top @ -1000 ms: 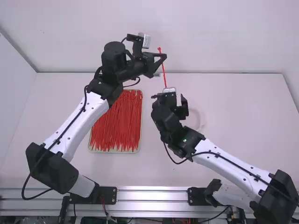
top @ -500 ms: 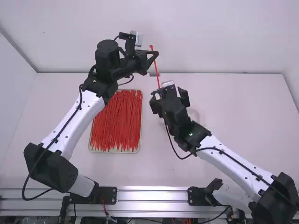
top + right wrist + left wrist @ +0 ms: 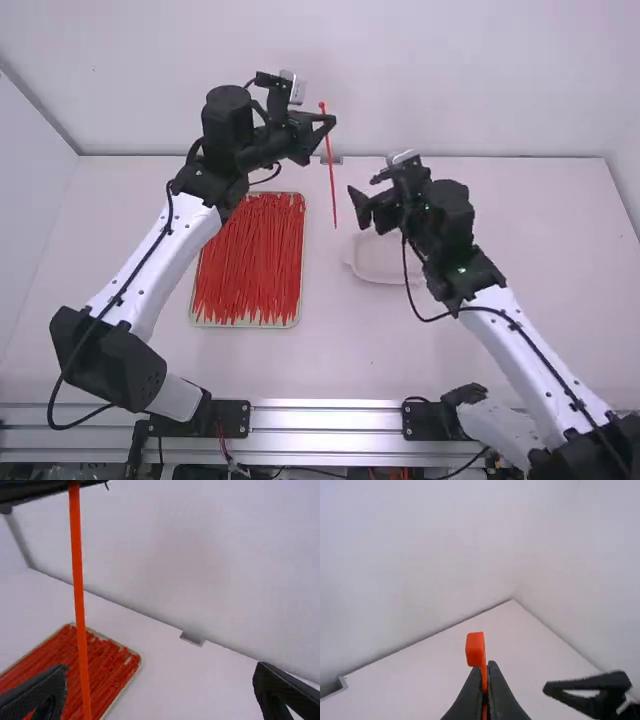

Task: Fasten the cable tie

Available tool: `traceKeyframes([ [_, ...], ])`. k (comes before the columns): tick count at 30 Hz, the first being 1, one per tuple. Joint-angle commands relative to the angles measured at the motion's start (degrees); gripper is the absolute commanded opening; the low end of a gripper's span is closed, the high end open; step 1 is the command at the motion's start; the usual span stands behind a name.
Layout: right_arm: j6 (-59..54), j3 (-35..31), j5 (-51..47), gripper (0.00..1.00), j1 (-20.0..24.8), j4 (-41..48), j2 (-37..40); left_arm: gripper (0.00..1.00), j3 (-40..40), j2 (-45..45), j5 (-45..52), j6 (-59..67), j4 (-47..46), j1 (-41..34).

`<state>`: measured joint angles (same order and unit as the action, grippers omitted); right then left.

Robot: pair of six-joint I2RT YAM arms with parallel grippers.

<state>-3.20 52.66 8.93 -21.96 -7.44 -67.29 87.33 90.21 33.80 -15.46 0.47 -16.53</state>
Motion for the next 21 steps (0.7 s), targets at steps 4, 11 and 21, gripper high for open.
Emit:
traceKeyframes([
  [4, 1.9, 1.9, 29.7, 0.99, 8.5, -3.4, 0.4, 0.02, 1.4, 0.0, 11.3, 7.7, 0.4, 0.3],
  [11, 2.8, 1.9, 56.5, 0.99, 16.4, -12.2, -3.0, 0.02, 1.4, 0.0, 22.9, 11.0, 3.0, 0.3],
  [21, 22.7, 1.9, 62.9, 0.99, 19.8, -37.1, -11.0, 0.02, 1.4, 0.0, 31.9, 10.8, 6.6, 0.4],
])
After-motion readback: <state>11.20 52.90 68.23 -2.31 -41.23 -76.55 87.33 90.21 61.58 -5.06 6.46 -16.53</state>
